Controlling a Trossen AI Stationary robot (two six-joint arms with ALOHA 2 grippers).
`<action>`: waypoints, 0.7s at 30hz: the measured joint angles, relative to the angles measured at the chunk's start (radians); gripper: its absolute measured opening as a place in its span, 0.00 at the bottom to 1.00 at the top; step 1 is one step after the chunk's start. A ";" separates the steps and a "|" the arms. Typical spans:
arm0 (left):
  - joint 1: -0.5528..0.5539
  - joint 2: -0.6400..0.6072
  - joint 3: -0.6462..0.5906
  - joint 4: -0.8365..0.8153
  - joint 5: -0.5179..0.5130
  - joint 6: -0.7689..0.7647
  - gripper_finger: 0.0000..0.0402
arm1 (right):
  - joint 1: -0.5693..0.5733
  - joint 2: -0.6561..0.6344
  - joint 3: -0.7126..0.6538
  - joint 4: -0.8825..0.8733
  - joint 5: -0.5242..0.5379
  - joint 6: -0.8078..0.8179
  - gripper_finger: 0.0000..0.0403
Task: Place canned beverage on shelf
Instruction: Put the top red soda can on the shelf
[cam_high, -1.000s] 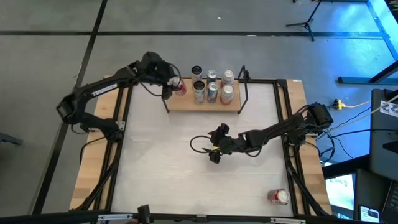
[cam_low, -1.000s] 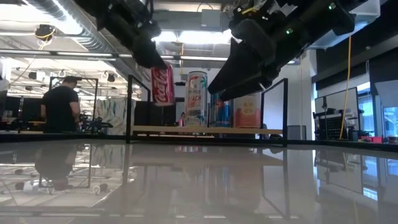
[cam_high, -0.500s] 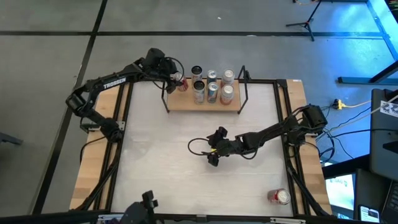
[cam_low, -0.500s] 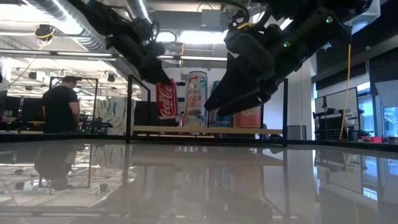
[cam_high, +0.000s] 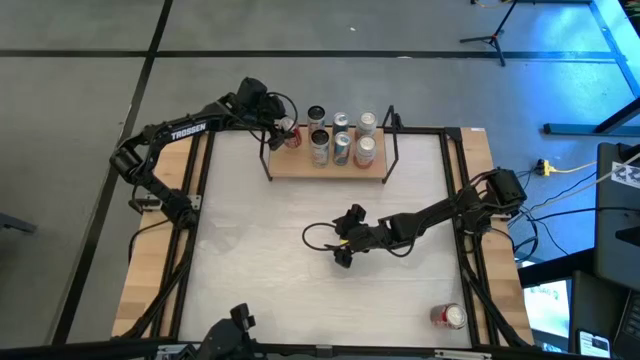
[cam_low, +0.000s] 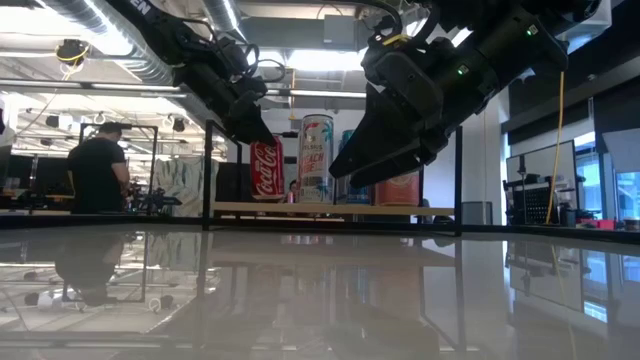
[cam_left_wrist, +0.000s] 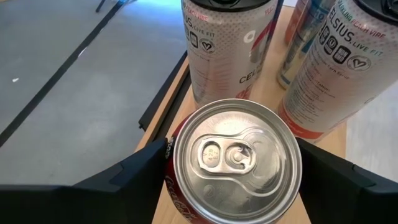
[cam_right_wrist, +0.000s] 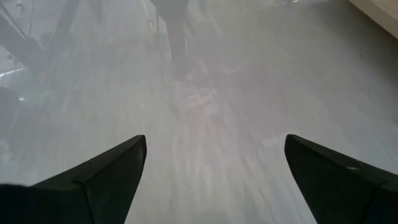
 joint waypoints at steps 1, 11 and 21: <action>0.000 0.000 0.000 0.000 0.000 0.000 0.73 | 0.000 0.000 0.000 0.000 0.000 0.000 0.94; -0.004 0.000 0.000 -0.003 -0.003 0.001 0.74 | 0.000 0.000 0.000 0.000 0.000 0.002 0.94; -0.005 0.000 0.000 -0.003 -0.005 0.001 0.74 | 0.000 -0.001 0.000 0.000 0.000 0.002 0.94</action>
